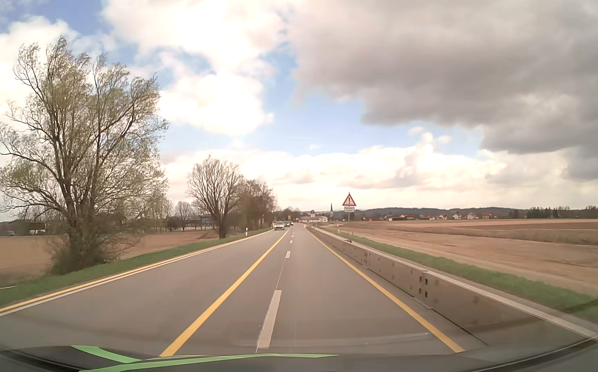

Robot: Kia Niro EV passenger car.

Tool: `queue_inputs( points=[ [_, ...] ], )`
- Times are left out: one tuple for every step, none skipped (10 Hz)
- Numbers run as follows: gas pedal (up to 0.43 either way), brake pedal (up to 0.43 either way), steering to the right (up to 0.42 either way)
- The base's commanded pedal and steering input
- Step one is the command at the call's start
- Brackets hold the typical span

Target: Follow the waypoints while adhering to traffic rules and regulations

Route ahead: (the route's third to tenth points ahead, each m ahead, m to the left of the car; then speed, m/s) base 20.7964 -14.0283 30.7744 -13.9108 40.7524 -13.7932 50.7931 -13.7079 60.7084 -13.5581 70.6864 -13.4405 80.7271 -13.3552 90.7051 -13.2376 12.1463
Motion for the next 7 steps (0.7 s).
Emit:
queue_inputs(
  points=[
    [0.079,0.0,-0.002],
    [0.079,0.0,-0.002],
    [0.079,0.0,-0.002],
    [0.079,0.0,-0.002],
    [0.079,0.0,-0.002],
    [0.079,0.0,-0.002],
    [0.079,0.0,-0.002]
  ],
)
